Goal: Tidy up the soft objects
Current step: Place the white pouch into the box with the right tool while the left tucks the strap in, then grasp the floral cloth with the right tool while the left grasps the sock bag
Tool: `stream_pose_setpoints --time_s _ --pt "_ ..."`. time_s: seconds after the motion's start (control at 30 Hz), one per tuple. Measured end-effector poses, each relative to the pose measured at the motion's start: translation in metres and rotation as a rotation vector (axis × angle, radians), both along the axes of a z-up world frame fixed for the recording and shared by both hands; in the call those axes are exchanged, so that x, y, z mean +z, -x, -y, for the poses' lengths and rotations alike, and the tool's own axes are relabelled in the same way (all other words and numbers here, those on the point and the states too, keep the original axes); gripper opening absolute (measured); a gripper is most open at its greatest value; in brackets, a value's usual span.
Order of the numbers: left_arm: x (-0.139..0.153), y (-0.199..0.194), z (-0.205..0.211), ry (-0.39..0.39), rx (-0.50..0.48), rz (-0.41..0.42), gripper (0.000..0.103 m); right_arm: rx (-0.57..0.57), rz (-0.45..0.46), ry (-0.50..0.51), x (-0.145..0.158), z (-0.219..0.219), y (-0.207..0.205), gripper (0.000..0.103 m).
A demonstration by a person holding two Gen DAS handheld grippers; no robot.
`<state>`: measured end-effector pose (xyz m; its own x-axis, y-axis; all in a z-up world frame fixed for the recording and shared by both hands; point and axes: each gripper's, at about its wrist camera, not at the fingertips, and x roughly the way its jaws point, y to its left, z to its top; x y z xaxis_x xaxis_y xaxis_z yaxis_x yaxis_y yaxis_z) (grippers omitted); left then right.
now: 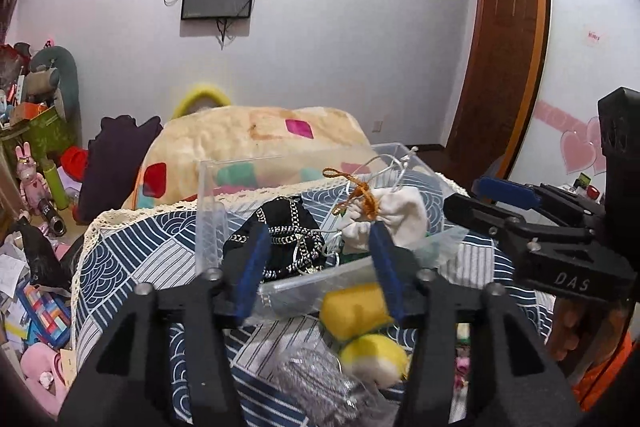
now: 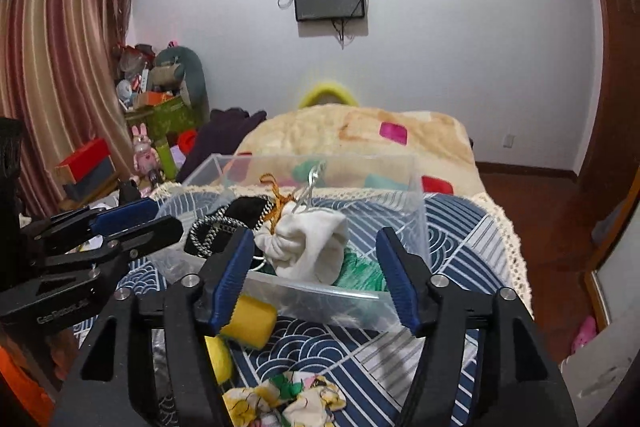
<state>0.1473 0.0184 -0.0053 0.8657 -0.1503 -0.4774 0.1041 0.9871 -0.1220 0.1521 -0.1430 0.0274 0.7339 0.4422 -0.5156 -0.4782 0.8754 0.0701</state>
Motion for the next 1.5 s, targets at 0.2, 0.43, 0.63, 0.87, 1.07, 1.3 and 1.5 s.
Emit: stream_pose_setpoints --time_s 0.2,0.43,0.63,0.87,1.07,1.3,1.5 --pt "-0.008 0.019 0.003 0.004 0.006 0.01 0.076 0.002 0.042 -0.014 0.004 0.008 0.019 0.084" --pt "-0.045 0.023 0.009 0.007 -0.002 -0.088 0.077 -0.008 0.009 0.026 -0.019 0.005 0.026 0.084" --pt "-0.066 0.032 0.007 0.015 0.008 -0.13 0.077 -0.001 -0.061 0.047 -0.047 0.007 0.03 0.084" --pt "-0.088 0.044 -0.005 0.029 0.03 -0.185 0.077 0.024 -0.129 0.054 -0.068 0.002 0.038 0.084" --pt "-0.1 0.046 -0.011 0.058 0.043 -0.21 0.077 0.041 -0.172 0.066 -0.08 -0.002 0.042 0.084" --pt "-0.108 0.046 -0.003 0.053 0.055 -0.207 0.075 0.047 -0.16 0.134 -0.089 -0.009 0.045 0.084" --pt "-0.106 0.05 0.005 0.052 0.04 -0.189 0.049 0.031 -0.124 0.152 -0.088 -0.01 0.049 0.055"
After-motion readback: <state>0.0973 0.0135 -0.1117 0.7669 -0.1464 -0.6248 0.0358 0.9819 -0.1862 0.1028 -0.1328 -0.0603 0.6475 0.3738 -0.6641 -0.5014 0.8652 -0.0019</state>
